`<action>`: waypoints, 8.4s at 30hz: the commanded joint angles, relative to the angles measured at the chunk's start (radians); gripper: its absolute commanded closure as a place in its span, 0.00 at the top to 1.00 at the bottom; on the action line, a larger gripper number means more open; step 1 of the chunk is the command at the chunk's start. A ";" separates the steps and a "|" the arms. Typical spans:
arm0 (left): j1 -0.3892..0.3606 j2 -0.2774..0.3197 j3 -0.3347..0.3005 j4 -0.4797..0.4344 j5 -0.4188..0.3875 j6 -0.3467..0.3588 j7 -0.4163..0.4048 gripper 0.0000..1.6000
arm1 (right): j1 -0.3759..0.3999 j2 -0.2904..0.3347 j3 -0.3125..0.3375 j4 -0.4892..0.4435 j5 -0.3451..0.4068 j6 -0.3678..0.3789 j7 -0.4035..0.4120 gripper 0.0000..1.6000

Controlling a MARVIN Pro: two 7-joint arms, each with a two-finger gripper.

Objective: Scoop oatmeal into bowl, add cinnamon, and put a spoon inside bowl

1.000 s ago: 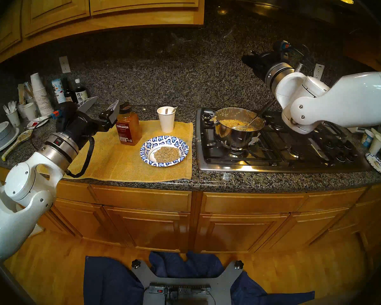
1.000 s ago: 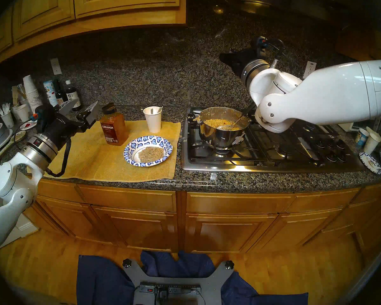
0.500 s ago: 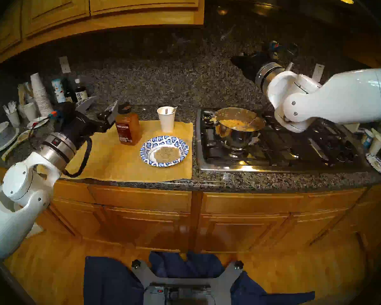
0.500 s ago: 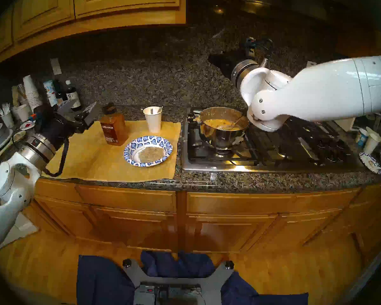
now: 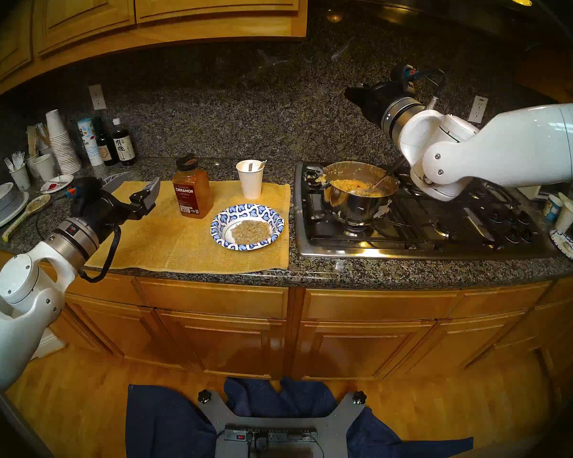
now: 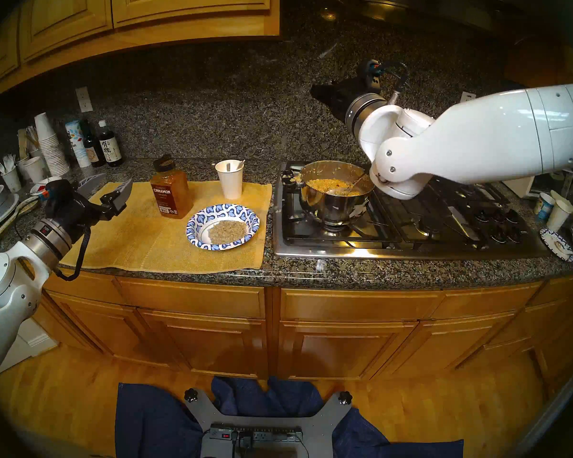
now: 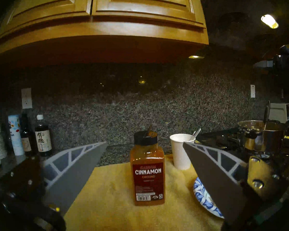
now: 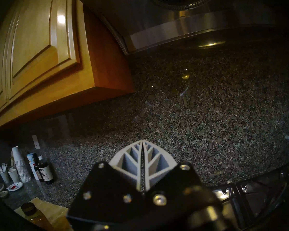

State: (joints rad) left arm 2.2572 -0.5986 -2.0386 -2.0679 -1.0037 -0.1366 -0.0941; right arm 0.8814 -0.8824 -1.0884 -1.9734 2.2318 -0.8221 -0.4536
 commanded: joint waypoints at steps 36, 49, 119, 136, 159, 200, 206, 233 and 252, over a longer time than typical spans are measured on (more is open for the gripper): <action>-0.424 0.260 0.411 0.162 -0.073 0.028 0.068 1.00 | 0.035 0.007 0.018 0.033 -0.005 -0.010 0.015 0.00; -0.489 0.245 0.468 0.180 -0.076 0.020 0.097 1.00 | 0.041 0.012 0.017 0.033 -0.007 -0.012 0.015 0.00; -0.986 -0.207 0.684 0.523 0.223 0.142 -0.098 1.00 | 0.045 0.007 0.022 0.043 -0.006 -0.021 0.027 0.00; -1.090 -0.251 0.749 0.655 0.310 0.142 -0.155 0.95 | 0.049 0.009 0.019 0.038 -0.010 -0.031 0.024 0.00; -1.018 -0.180 0.678 0.538 0.301 0.125 -0.198 0.00 | 0.040 -0.005 0.029 0.047 -0.005 -0.032 0.026 0.00; -0.891 -0.007 0.705 0.293 0.870 0.005 -0.022 0.00 | 0.036 -0.009 0.025 0.048 -0.001 -0.051 0.019 0.00; -0.887 -0.002 0.719 0.298 0.961 -0.007 0.000 0.00 | 0.035 -0.007 0.024 0.046 -0.001 -0.056 0.018 0.00; -0.977 0.032 0.791 0.326 1.397 -0.110 0.026 0.00 | 0.037 0.009 0.014 0.035 -0.006 -0.066 0.015 0.00; -1.041 0.004 0.821 0.360 1.611 -0.156 0.029 0.00 | 0.031 0.008 0.017 0.031 -0.007 -0.080 0.016 0.00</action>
State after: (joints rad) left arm 1.2984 -0.5835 -1.1881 -1.7013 0.5642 -0.2838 -0.0983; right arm 0.8862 -0.8775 -1.0894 -1.9536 2.2322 -0.8840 -0.4400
